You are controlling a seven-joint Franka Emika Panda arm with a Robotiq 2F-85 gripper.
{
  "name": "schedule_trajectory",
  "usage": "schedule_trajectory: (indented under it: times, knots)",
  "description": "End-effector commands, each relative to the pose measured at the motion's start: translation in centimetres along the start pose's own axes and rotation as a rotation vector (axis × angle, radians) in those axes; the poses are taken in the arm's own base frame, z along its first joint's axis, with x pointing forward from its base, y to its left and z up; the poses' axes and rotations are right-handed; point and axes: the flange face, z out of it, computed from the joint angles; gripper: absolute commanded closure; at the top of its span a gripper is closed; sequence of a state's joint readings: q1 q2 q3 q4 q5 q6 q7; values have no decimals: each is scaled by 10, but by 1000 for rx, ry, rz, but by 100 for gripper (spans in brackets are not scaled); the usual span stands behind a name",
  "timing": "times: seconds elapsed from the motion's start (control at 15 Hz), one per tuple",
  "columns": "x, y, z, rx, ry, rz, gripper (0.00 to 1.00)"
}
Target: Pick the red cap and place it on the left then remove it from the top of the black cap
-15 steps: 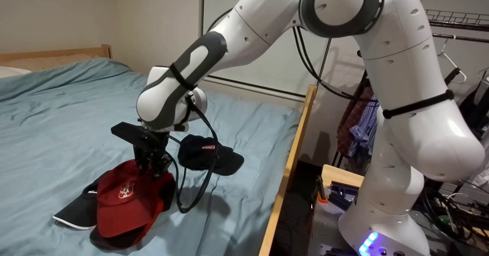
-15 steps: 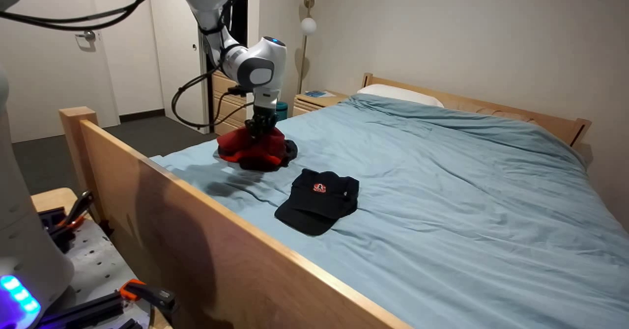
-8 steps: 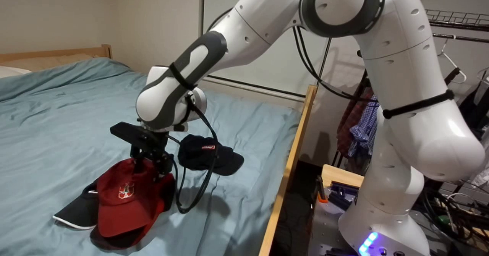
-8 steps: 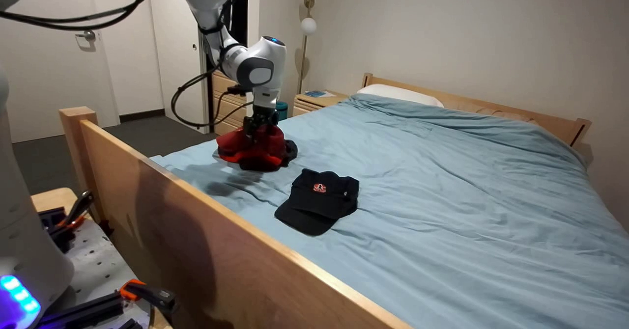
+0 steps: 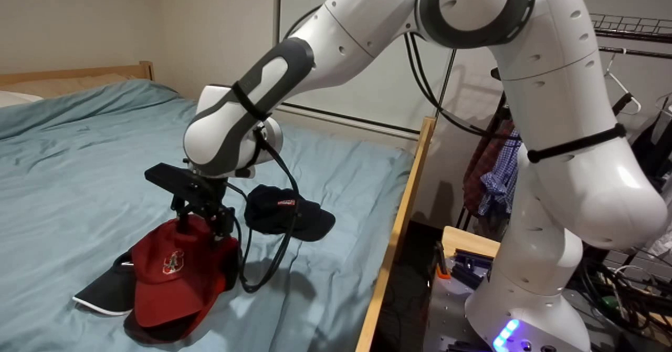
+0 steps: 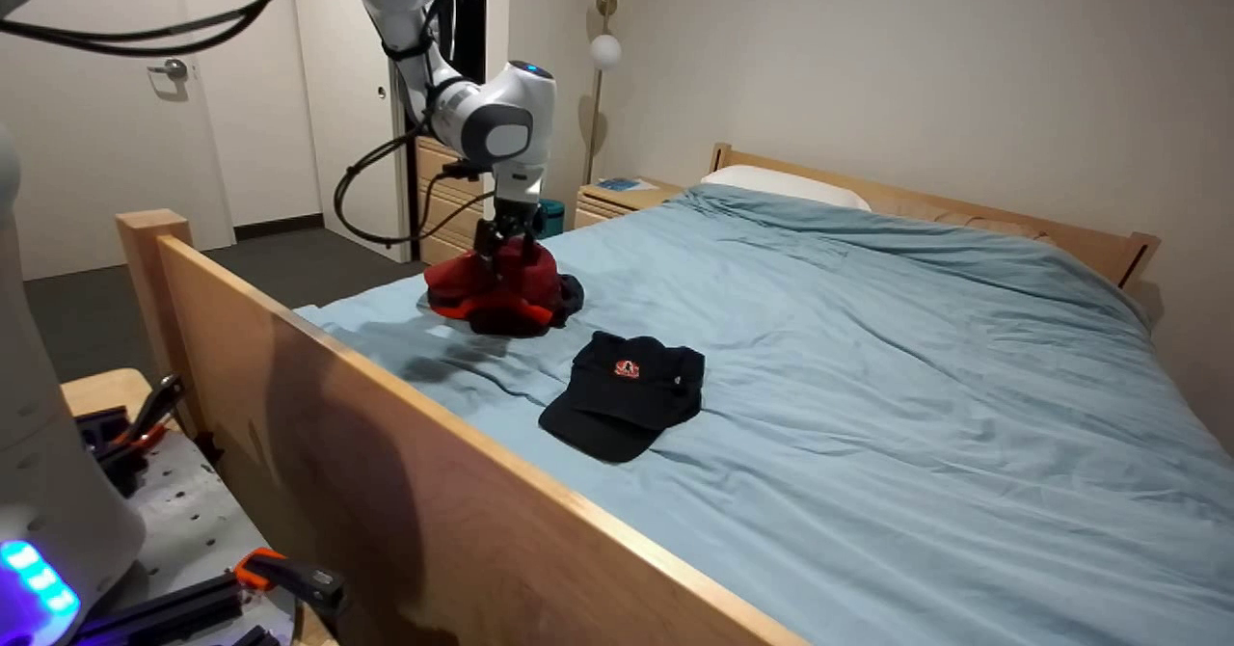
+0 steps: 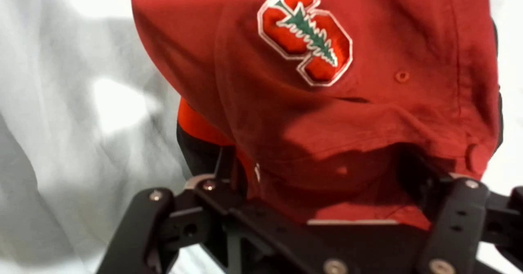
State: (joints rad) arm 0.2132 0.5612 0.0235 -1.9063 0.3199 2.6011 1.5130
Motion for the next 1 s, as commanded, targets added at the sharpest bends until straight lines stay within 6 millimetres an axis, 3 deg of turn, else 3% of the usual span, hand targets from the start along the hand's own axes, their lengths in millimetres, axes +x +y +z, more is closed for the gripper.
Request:
schedule_trajectory:
  times: [0.0,0.07,0.13,0.73,0.8,0.93]
  knots:
    - [-2,5,-4,-12,7,-23,0]
    - [-1,5,-3,-14,10,-18,25]
    - [0,6,-3,-19,15,-16,27]
    - [-1,8,-3,-31,16,-30,85]
    - [-5,10,-10,-36,-11,-59,92]
    - [-8,16,-26,-16,13,-72,96]
